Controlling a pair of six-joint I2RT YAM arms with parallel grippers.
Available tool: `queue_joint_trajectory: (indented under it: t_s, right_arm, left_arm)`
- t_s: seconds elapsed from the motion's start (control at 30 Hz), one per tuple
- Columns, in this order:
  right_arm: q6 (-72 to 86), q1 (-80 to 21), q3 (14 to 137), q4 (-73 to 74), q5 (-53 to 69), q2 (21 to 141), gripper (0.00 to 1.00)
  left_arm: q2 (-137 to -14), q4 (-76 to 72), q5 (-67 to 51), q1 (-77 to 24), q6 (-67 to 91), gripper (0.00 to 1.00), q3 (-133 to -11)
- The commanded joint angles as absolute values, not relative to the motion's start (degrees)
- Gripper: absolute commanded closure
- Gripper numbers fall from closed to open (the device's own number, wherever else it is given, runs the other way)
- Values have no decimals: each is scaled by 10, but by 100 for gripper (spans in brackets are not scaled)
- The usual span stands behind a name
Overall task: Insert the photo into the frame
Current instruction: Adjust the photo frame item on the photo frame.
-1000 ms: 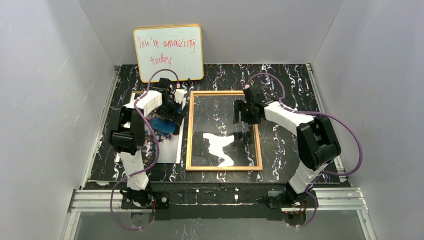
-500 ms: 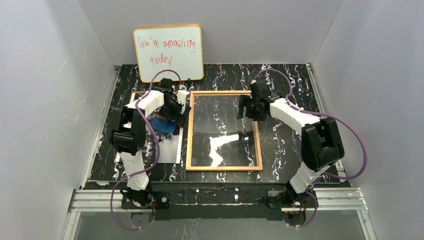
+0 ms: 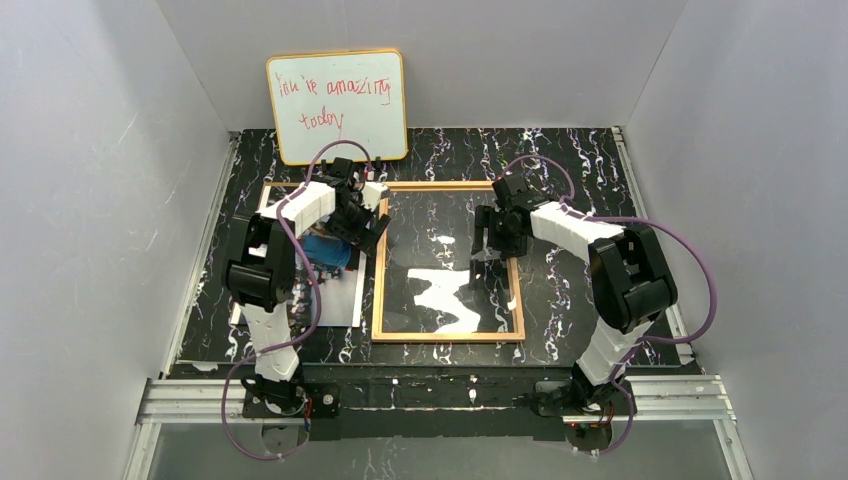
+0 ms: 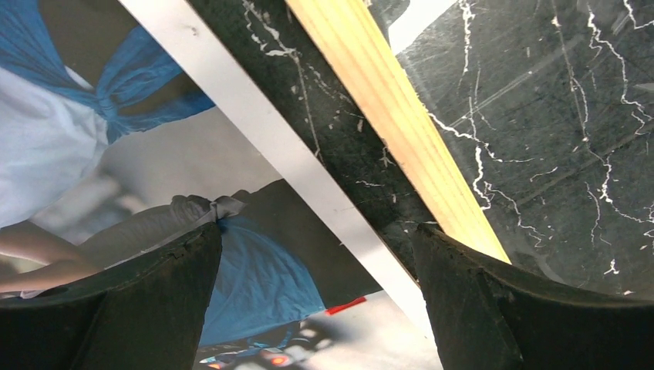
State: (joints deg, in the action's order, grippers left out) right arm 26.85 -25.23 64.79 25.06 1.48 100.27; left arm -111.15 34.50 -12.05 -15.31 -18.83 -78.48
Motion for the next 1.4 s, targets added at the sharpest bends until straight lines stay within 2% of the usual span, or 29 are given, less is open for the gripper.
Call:
queue_joint_trajectory:
  t_s: [0.0,0.3,0.5,0.6,0.83,1.37]
  right_arm:
    - [273,-251,636,258,-23,1023,17]
    - [261,-254,692,286,21,1028,14]
    - [260,-233,769,314,61,985,5]
    - [264,-211,760,302,72,965,1]
    - [266,-204,750,289,81,984,2]
    - [246,-205,804,286,13,1091,8]
  left_arm:
    - [-1131,366,-147,-169,-181,9,-781]
    - [-1120,371,-144,-170,-186,9,-791]
    - [-1113,380,-144,-170,-188,9,-799]
    - [-1112,381,-145,-170,-189,9,-798]
    - [-1113,382,-147,-170,-188,9,-800]
    - [-1116,378,-145,-170,-191,9,-797]
